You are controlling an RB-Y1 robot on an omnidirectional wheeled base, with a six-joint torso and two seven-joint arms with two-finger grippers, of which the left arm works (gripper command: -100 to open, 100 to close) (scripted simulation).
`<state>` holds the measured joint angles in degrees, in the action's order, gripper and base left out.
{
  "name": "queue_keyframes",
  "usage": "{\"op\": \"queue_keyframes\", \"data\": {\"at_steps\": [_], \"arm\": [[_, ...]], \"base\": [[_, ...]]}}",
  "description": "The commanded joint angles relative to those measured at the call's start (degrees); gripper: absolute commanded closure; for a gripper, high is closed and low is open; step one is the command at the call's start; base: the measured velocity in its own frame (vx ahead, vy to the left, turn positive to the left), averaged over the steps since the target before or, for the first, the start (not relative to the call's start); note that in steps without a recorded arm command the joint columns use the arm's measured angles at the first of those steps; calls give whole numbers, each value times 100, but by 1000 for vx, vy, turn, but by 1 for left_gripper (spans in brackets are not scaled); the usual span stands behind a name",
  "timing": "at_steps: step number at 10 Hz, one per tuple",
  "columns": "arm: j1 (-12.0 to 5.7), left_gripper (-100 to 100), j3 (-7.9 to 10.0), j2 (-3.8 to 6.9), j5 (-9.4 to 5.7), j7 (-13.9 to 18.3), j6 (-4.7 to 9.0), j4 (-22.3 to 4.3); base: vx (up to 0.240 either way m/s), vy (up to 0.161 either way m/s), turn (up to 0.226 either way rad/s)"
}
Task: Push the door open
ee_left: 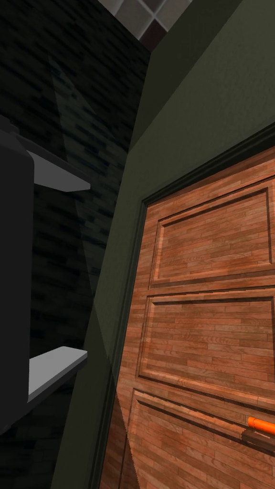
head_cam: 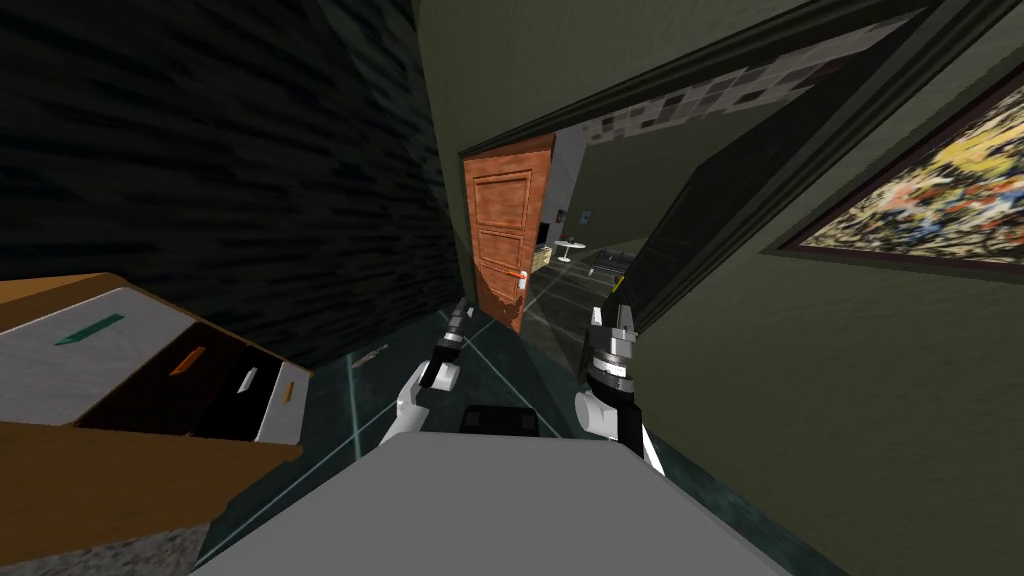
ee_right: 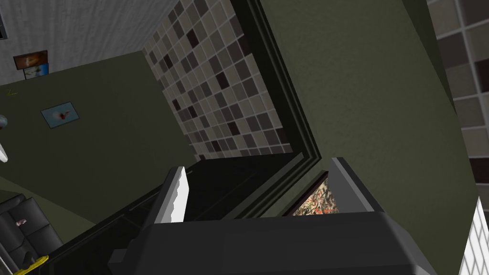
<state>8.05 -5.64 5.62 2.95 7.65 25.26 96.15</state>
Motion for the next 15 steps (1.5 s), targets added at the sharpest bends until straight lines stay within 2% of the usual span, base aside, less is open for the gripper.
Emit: {"op": "queue_keyframes", "data": {"at_steps": [1,15], "arm": [[-164,-100,-9,0,-3,-1,39,-281],[-1376,-100,-145,-7,-26,30,109,-2209]], "base": [[94,36,-56],[94,43,-63]]}}
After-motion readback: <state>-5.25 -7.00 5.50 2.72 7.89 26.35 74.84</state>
